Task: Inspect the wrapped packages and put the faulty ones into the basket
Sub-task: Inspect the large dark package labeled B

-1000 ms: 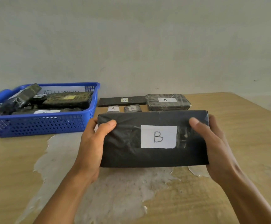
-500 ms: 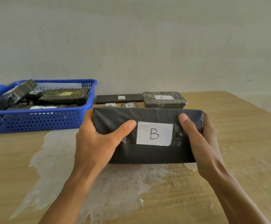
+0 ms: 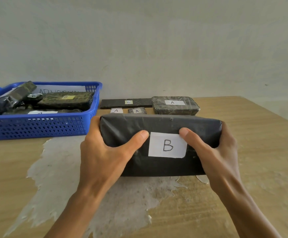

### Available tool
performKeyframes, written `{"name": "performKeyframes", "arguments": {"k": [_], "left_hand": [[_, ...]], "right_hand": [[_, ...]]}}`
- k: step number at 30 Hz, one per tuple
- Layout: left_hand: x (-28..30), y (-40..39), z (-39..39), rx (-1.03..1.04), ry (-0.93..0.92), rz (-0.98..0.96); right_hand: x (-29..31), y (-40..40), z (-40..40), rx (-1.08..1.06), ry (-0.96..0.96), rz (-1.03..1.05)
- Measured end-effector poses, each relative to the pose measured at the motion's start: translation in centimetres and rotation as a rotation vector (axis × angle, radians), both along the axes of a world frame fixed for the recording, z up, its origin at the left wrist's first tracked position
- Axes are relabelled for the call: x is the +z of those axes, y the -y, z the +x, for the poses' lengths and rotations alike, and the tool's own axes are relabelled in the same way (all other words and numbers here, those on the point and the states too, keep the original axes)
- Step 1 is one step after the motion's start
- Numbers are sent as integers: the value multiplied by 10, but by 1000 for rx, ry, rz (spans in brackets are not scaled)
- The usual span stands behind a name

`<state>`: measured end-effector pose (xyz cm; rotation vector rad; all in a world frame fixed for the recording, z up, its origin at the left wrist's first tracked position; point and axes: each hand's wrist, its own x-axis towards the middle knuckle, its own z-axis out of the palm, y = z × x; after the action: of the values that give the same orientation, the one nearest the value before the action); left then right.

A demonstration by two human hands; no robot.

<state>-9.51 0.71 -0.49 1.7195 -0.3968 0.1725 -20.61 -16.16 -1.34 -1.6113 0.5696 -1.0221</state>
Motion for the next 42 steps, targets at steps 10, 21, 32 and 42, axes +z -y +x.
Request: {"name": "performKeyframes", "arguments": {"k": [10, 21, 32, 42], "left_hand": [[3, 4, -9, 161, -14, -13], [-1, 0, -3, 73, -20, 52], [8, -11, 11, -258, -138, -210], [5, -12, 20, -184, -348, -383]], "right_hand": [[2, -17, 4, -118, 36, -90], [-3, -6, 4, -115, -45, -74], [0, 6, 0, 15, -51, 138], [0, -2, 0, 271, 19, 157]]}}
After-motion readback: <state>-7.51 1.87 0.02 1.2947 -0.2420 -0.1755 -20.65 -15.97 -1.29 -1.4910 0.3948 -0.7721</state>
